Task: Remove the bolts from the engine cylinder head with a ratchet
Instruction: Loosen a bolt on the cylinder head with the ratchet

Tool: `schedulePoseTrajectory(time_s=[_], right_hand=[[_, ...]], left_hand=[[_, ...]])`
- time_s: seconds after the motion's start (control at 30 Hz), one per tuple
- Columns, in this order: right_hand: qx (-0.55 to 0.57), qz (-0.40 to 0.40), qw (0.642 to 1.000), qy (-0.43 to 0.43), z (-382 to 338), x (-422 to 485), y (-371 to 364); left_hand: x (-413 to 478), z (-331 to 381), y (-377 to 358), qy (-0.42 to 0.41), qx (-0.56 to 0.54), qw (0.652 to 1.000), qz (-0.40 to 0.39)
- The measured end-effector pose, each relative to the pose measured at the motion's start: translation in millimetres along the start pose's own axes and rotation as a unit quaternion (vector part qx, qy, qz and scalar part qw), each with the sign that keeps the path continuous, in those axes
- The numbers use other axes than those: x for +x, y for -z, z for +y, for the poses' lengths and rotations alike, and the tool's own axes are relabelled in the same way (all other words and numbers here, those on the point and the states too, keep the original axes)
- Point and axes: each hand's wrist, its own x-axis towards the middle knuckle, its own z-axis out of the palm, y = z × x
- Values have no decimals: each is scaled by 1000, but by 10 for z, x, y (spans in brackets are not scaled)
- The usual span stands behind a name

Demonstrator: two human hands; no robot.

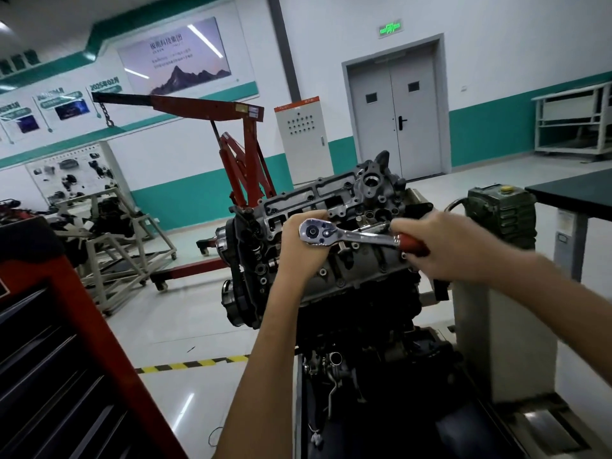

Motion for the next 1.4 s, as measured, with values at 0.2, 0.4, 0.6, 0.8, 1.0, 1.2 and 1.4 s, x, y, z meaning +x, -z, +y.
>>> schedulePoseTrajectory(time_s=[0.2,0.4,0.6,0.8,1.0,1.2,1.4], right_hand=[[374,83,909,-168,-1043,-431,-923],[369,56,919,-126,-977,-395,-833],[-5,-15,1000,10,86,23,56],[114,12,992,-58,-209,-188,-314],[475,107,857,-172,-1322,-413,-998],[320,4,944,-74,-675,-340,-502],[-73,2,997,37,139,97,190]], left_hand=[[31,6,-121,24,-45,995,81],[13,-25,-48,19,6,998,54],[90,93,11,-28,68,996,-47],[33,6,-90,12,-6,998,66],[61,70,-216,12,-25,993,119],[65,-16,-15,14,3,999,32],[41,58,10,-19,59,997,-34]])
